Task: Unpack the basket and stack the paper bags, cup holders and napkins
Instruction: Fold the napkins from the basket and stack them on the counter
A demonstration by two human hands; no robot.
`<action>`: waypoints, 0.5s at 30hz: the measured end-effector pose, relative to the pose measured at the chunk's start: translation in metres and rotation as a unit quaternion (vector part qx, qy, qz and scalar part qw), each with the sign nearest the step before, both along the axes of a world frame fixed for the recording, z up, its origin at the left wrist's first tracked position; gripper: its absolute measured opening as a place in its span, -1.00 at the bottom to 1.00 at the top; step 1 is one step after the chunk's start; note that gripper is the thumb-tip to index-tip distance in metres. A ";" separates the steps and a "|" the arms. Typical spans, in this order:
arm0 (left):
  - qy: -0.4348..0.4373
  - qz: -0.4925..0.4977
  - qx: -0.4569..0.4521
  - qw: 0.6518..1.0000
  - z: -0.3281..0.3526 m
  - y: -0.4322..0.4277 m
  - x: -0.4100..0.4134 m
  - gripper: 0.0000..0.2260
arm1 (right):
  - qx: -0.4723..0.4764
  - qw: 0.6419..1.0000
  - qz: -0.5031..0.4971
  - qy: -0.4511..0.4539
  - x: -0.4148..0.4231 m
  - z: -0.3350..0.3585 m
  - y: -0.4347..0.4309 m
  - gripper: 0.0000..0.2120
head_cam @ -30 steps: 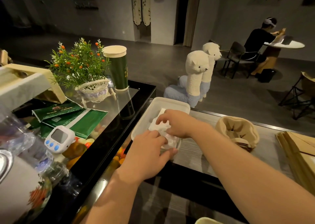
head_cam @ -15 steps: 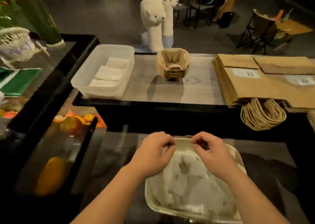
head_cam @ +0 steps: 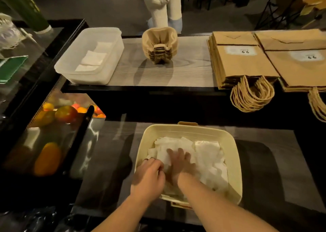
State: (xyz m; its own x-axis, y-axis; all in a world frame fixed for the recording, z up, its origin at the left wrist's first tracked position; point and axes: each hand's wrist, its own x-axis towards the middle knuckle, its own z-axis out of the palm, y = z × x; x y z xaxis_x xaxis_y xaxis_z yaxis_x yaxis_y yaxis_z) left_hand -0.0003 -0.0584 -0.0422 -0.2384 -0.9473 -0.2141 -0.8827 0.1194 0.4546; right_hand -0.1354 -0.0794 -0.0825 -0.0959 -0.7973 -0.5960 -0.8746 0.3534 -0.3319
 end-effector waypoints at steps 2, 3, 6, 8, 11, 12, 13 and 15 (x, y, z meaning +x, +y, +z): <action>-0.003 0.018 -0.016 1.000 -0.002 0.000 0.000 -0.89 | -0.039 0.996 0.057 0.051 0.001 -0.003 0.001 -0.33; -0.003 0.025 -0.020 0.999 -0.003 0.001 0.000 -0.89 | -0.039 0.998 0.042 0.040 -0.002 -0.002 -0.002 -0.45; 0.009 0.049 -0.028 0.998 -0.004 0.000 -0.002 -0.88 | -0.054 0.998 0.000 -0.036 -0.023 0.009 -0.003 -0.72; 0.017 0.070 -0.027 0.997 -0.004 -0.002 -0.004 -0.85 | -0.064 0.993 -0.002 -0.095 -0.041 0.018 0.005 -0.77; 0.026 0.084 -0.024 0.996 -0.004 -0.002 -0.005 -0.85 | -0.133 0.965 -0.105 -0.201 -0.070 0.029 0.019 -0.88; 0.033 0.088 -0.026 0.995 -0.003 -0.001 -0.006 -0.86 | -0.161 0.946 -0.158 -0.231 -0.079 0.034 0.021 -0.91; 0.043 0.091 -0.030 0.994 -0.002 0.000 -0.006 -0.87 | -0.182 0.925 -0.214 -0.257 -0.086 0.041 0.023 -0.88; 0.068 0.095 -0.036 0.993 -0.001 0.002 -0.005 -0.84 | -0.204 0.873 -0.300 -0.326 -0.099 0.054 0.029 -0.86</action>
